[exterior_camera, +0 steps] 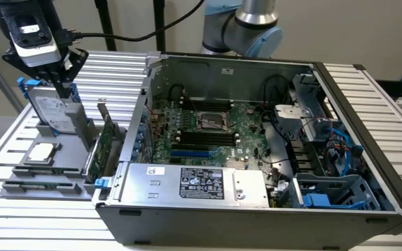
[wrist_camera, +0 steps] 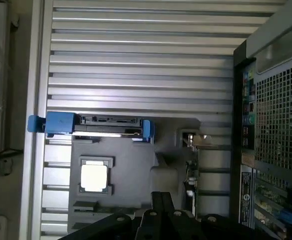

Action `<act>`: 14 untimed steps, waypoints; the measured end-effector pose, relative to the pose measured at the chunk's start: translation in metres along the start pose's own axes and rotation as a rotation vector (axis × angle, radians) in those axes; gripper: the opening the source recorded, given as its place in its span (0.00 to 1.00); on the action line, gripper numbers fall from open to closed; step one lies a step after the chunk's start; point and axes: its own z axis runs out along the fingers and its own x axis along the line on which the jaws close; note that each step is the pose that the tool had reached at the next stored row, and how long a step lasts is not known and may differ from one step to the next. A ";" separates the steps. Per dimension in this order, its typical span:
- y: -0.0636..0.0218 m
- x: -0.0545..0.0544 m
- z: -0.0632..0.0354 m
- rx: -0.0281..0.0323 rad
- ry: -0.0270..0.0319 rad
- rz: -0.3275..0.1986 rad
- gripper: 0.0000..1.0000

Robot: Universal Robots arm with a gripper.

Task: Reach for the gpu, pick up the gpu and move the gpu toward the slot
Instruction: 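Reach for the gpu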

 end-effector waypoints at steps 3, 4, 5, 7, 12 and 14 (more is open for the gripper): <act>-0.0055 -0.008 0.0013 0.0005 0.0000 0.000 0.11; -0.0072 -0.009 0.0017 0.0011 0.0002 0.000 0.11; -0.0088 -0.011 0.0022 0.0016 0.0001 0.000 0.11; -0.0123 -0.014 0.0034 0.0024 -0.0001 0.000 0.11; -0.0211 -0.023 0.0061 0.0045 -0.0001 0.000 0.11; -0.0245 -0.026 0.0073 0.0052 -0.0003 0.000 0.11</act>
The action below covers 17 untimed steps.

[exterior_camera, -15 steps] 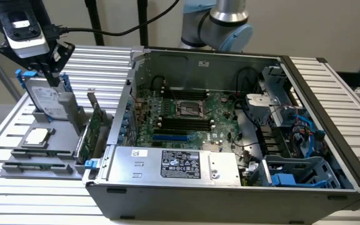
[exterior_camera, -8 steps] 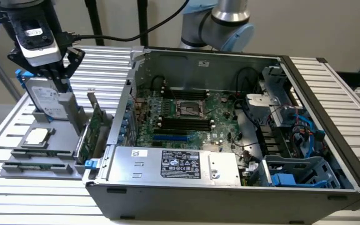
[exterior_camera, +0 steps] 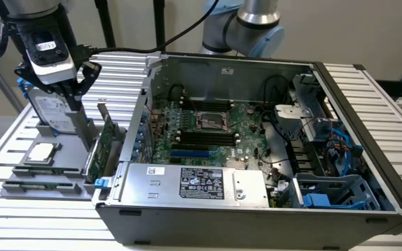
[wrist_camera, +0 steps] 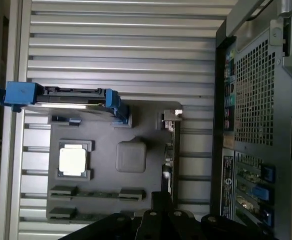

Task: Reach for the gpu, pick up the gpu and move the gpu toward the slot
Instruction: 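Reach for the gpu, then pick up the gpu and move the gpu toward the slot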

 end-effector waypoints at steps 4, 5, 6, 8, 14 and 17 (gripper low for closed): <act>-0.0047 -0.003 0.0015 0.0009 -0.0002 0.000 0.11; -0.0048 -0.003 0.0015 0.0011 0.0002 0.000 0.11; -0.0048 -0.003 0.0015 0.0010 0.0001 0.000 0.11; -0.0048 -0.003 0.0015 0.0009 0.0001 0.000 0.11; -0.0048 -0.003 0.0015 0.0009 0.0001 0.000 0.11; -0.0048 -0.003 0.0015 0.0009 0.0001 0.000 0.11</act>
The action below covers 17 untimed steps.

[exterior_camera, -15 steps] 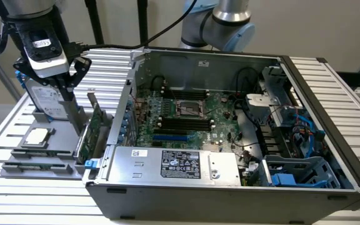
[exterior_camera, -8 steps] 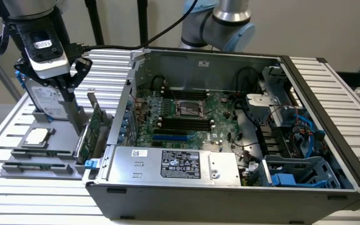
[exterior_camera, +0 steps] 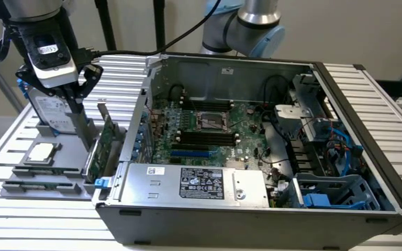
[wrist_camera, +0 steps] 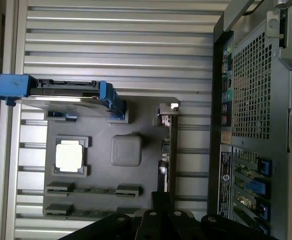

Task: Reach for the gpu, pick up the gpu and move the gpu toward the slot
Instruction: 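Pick up the gpu and move the gpu toward the slot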

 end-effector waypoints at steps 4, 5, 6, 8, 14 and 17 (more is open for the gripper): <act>-0.0001 -0.001 0.0009 0.0000 0.0000 0.000 0.11; -0.0002 -0.002 0.0014 0.0000 -0.0001 0.000 0.11; -0.0002 -0.002 0.0019 0.0001 0.0000 0.000 0.11; -0.0003 -0.003 0.0030 0.0004 -0.0001 0.000 0.11; -0.0005 -0.003 0.0064 0.0018 -0.0001 0.002 0.30; -0.0008 -0.003 0.0100 0.0039 -0.0004 0.007 0.36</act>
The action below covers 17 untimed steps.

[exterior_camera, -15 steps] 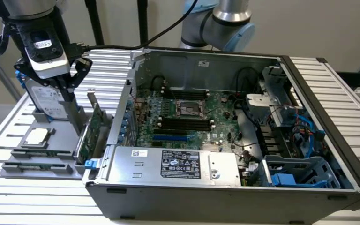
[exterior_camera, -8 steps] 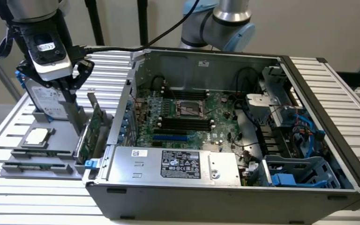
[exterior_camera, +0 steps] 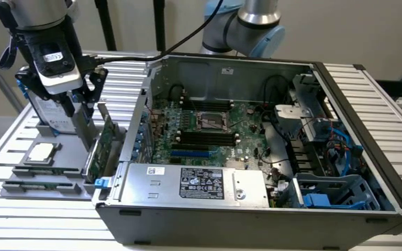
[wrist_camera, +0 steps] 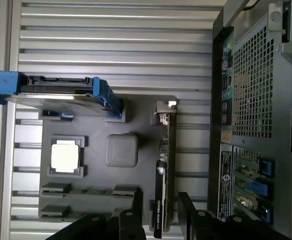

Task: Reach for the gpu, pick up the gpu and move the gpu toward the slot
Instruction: 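Pick up the gpu and move the gpu toward the slot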

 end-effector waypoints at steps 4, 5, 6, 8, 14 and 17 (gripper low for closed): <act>-0.0016 0.000 0.0071 0.0012 -0.0043 0.013 0.42; -0.0021 0.000 0.0088 0.0012 -0.0061 0.016 0.42; -0.0027 0.000 0.0107 0.0012 -0.0080 0.019 0.42; -0.0037 0.000 0.0143 0.0014 -0.0107 0.024 0.42; -0.0064 0.000 0.0251 0.0027 -0.0175 0.030 0.42; -0.0074 0.000 0.0302 0.0043 -0.0195 0.030 0.42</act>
